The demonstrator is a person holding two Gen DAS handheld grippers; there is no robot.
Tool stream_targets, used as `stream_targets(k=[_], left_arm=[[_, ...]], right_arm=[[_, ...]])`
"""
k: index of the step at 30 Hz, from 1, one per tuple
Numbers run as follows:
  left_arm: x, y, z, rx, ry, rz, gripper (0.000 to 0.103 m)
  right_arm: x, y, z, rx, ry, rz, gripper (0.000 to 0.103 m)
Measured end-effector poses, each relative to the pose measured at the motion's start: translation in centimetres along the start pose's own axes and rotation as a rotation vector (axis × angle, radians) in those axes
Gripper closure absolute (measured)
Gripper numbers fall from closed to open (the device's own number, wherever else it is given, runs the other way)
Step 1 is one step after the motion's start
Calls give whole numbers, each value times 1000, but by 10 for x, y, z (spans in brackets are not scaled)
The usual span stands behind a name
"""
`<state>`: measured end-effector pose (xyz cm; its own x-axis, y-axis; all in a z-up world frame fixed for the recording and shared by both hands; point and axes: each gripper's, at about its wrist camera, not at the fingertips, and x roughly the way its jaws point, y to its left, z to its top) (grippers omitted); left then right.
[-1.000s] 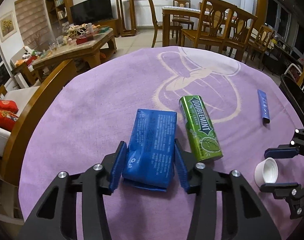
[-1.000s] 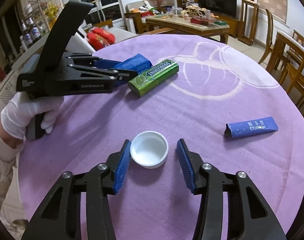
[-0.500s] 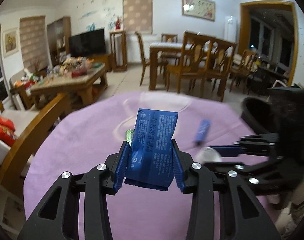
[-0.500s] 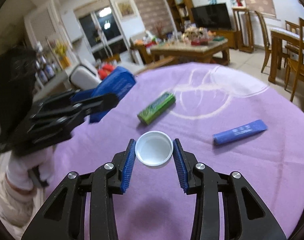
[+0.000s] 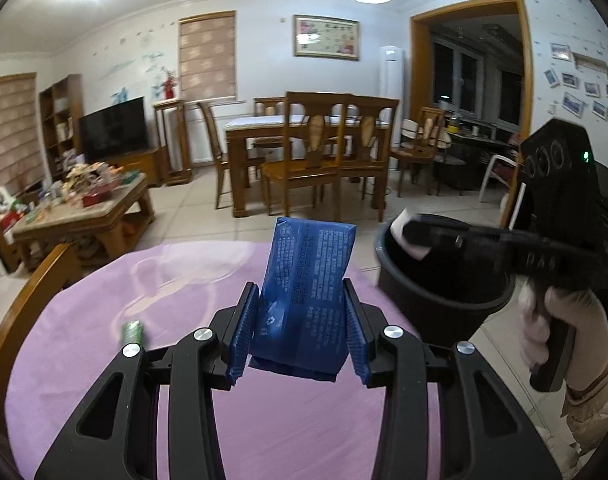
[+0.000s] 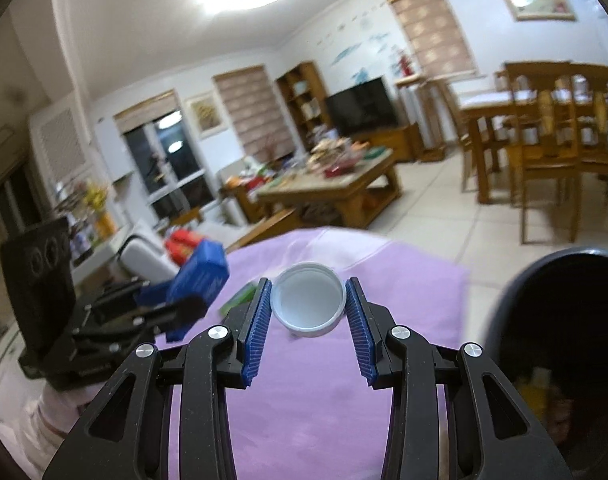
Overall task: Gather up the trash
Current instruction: 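Carry the blue wrapper and white lid over the black bin, then open both tools to drop the wrapper and lid into the bin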
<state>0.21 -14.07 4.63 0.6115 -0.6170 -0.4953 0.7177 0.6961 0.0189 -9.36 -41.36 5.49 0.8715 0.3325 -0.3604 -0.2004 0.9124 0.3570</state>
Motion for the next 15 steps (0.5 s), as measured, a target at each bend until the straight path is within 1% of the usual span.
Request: stream_targets(k=[4, 7, 10, 15], left_arm=[[20, -30, 8, 33, 1, -44, 62], [36, -53, 14, 59, 1, -80, 62], [47, -69, 16, 68, 3, -104, 62], [77, -96, 24, 74, 14, -168, 62]], right_arm=[[-34, -35, 2, 52, -62, -63, 65], [-57, -70, 0, 105, -106, -140, 65], [-77, -96, -8, 137, -136, -220, 65], [-96, -138, -17, 194, -165, -290, 65]])
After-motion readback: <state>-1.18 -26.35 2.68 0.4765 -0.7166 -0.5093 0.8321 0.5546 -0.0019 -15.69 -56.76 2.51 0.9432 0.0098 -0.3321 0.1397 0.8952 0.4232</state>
